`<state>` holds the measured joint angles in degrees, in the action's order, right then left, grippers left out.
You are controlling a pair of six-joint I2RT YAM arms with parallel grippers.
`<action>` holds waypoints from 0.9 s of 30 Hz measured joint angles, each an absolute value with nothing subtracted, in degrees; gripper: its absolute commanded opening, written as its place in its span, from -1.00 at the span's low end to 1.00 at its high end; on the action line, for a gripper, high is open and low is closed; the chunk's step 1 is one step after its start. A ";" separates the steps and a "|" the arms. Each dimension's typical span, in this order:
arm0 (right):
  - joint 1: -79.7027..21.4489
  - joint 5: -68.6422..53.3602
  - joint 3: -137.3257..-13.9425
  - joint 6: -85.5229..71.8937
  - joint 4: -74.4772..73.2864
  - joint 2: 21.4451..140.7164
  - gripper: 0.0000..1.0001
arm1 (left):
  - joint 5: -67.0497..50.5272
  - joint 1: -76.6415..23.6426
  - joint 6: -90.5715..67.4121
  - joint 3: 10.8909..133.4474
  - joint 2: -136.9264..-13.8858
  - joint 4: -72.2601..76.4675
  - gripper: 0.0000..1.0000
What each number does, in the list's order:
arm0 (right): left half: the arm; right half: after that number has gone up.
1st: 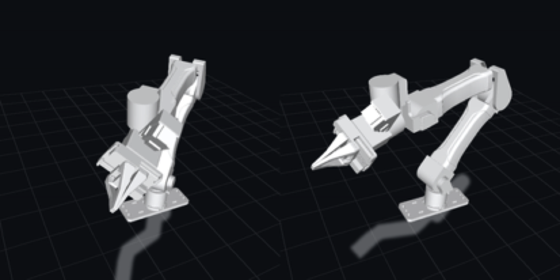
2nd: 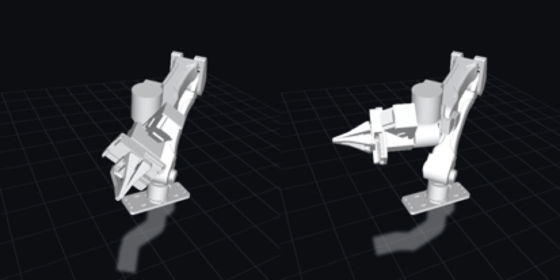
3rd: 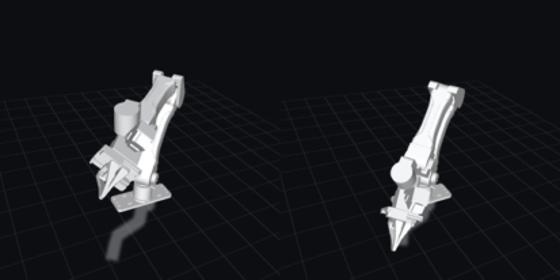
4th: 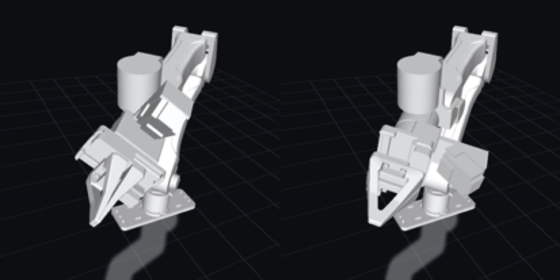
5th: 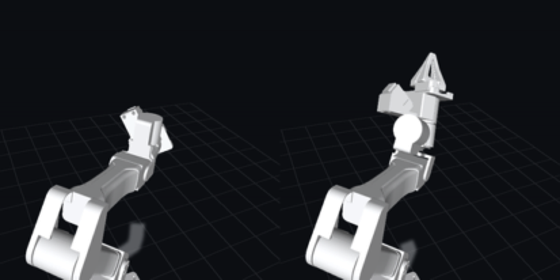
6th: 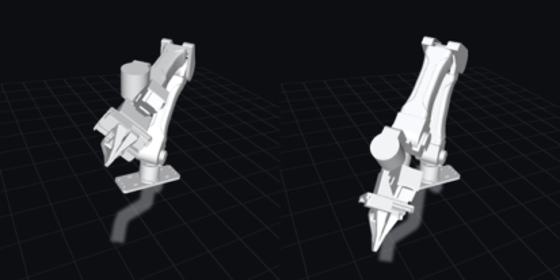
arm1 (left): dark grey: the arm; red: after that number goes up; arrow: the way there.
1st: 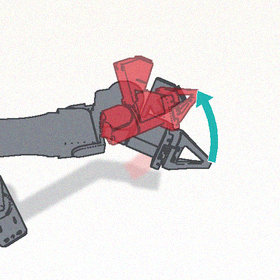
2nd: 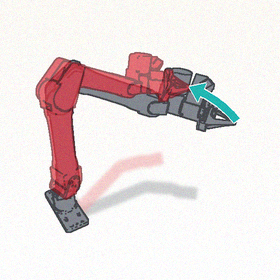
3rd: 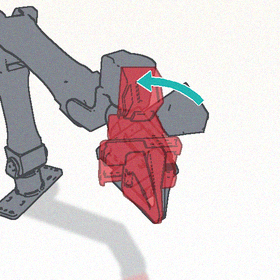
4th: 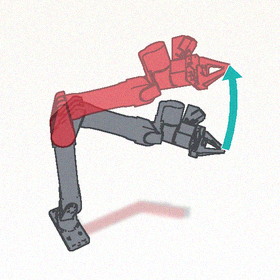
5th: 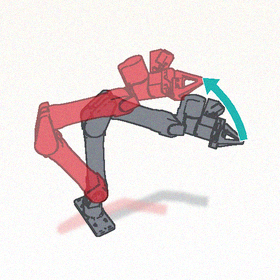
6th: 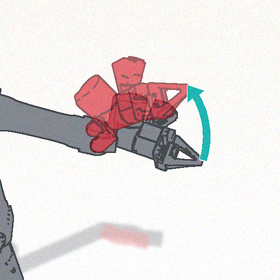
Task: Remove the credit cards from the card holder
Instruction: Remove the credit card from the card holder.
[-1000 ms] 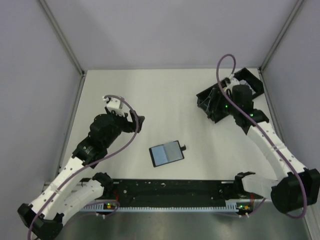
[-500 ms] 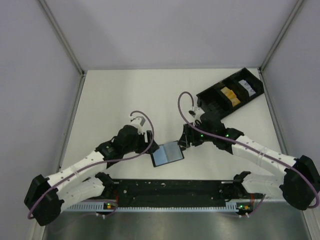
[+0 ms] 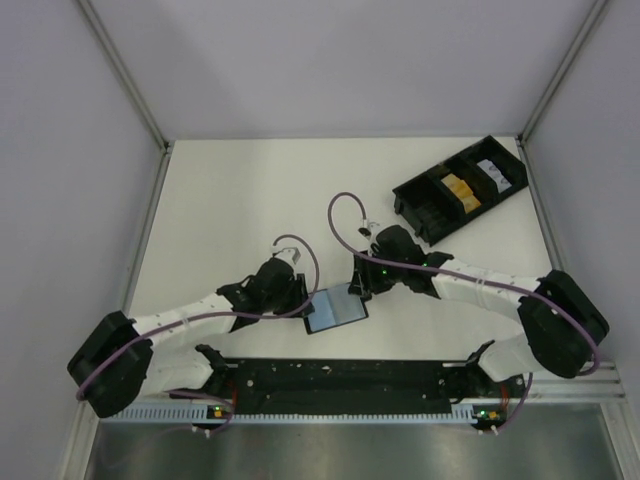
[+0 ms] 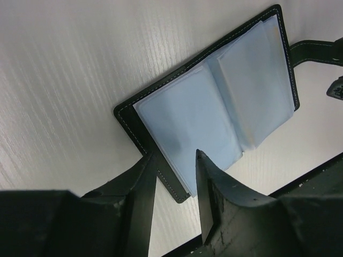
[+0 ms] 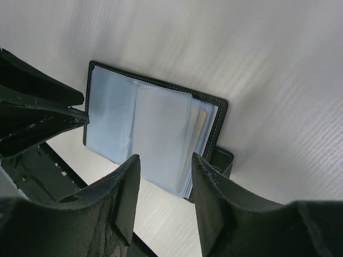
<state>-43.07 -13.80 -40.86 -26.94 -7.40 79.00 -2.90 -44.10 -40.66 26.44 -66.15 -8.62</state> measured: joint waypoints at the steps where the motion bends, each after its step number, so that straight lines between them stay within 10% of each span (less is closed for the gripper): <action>1: -43.09 -13.63 -41.28 -26.89 -7.27 79.99 -0.21 | -2.66 -44.23 -40.82 26.22 -66.41 -8.19 -0.31; 27: -44.34 -11.53 -45.12 -25.54 -4.25 90.94 -0.35 | -0.56 -46.37 -43.18 24.60 -69.32 -4.03 -0.61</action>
<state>-44.34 -11.53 -45.12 -25.54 -4.25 90.94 -0.56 -46.37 -43.18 24.60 -69.32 -4.03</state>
